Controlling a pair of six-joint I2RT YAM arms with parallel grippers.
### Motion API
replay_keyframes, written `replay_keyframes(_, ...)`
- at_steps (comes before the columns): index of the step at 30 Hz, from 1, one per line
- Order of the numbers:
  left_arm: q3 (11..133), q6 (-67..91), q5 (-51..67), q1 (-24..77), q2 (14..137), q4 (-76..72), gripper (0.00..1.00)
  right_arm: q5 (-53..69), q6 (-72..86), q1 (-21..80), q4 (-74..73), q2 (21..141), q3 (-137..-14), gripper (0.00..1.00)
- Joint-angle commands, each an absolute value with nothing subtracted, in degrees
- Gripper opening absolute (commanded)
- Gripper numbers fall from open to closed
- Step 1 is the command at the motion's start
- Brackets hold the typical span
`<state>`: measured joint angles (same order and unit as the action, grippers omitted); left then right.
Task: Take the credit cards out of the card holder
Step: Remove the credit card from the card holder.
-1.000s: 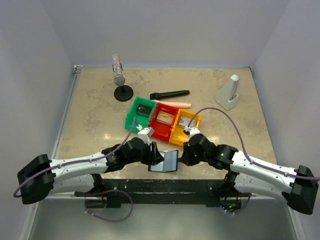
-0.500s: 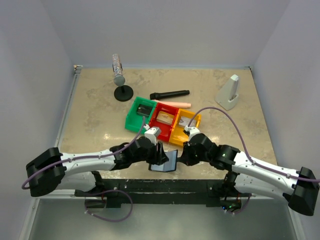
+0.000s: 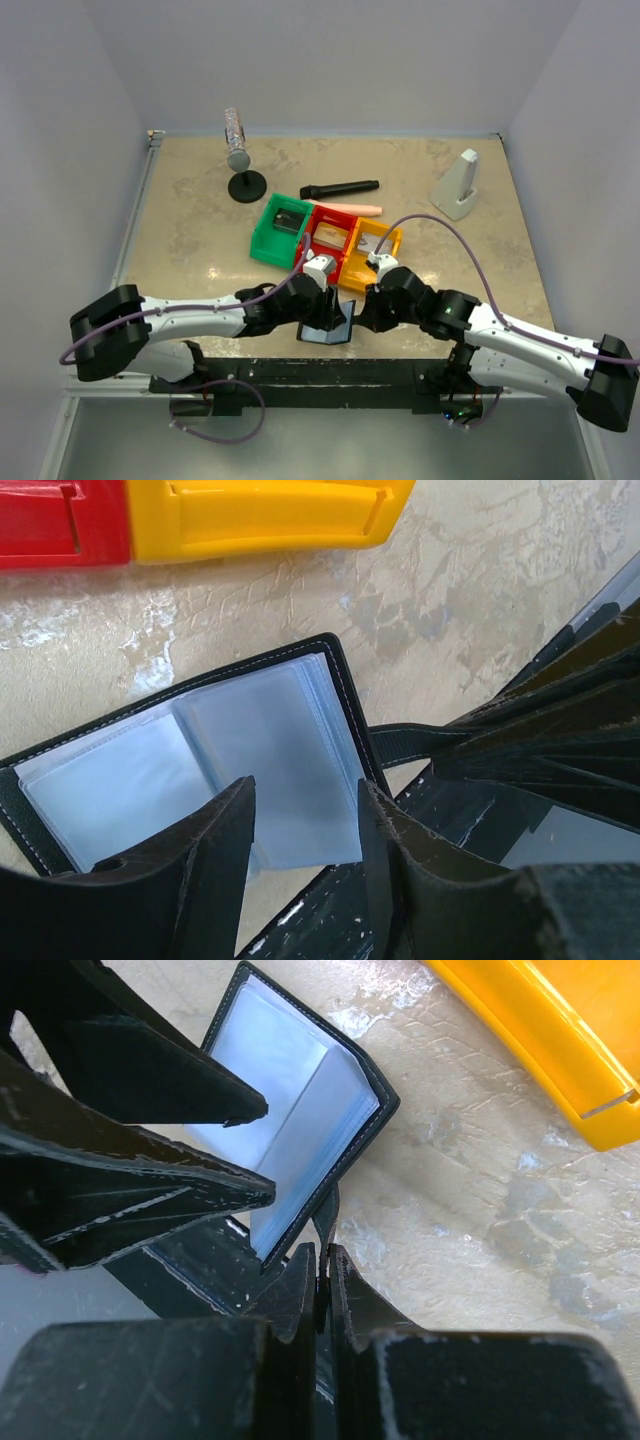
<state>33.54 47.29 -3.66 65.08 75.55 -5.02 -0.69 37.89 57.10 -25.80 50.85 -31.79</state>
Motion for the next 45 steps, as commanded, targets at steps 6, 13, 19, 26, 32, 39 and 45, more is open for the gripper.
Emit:
replay_keyframes(6, 35.9, 46.1, -4.1, 65.9, 78.0, -7.1, 0.49, -0.2, 36.6, 57.4, -23.7, 50.2, -34.8, 0.0)
replay_keyframes(13, 36.2, 45.9, -4.8, 66.2, 78.9, -6.4, 0.47, -0.2, 35.9, 57.4, -24.2, 49.9, -35.6, 0.0)
replay_keyframes(19, 36.3, 46.4, -7.7, 66.3, 78.3, -4.0, 0.43, -0.2, 35.2, 57.4, -25.6, 49.3, -36.6, 0.0)
replay_keyframes(26, 35.6, 47.4, -12.0, 66.3, 75.3, -0.3, 0.4, -0.3, 34.6, 57.4, -27.2, 49.7, -37.4, 0.0)
replay_keyframes(32, 32.8, 47.3, -13.4, 66.3, 68.8, -2.6, 0.45, -0.2, 34.3, 57.3, -27.9, 50.0, -37.6, 0.0)
replay_keyframes(39, 35.9, 45.1, -9.2, 66.4, 71.4, -3.3, 0.46, -0.3, 33.8, 57.4, -28.4, 50.8, -38.1, 0.0)
replay_keyframes(45, 36.8, 45.0, -7.3, 66.6, 75.4, -4.0, 0.45, -0.3, 33.6, 57.3, -28.7, 51.0, -37.9, 0.0)
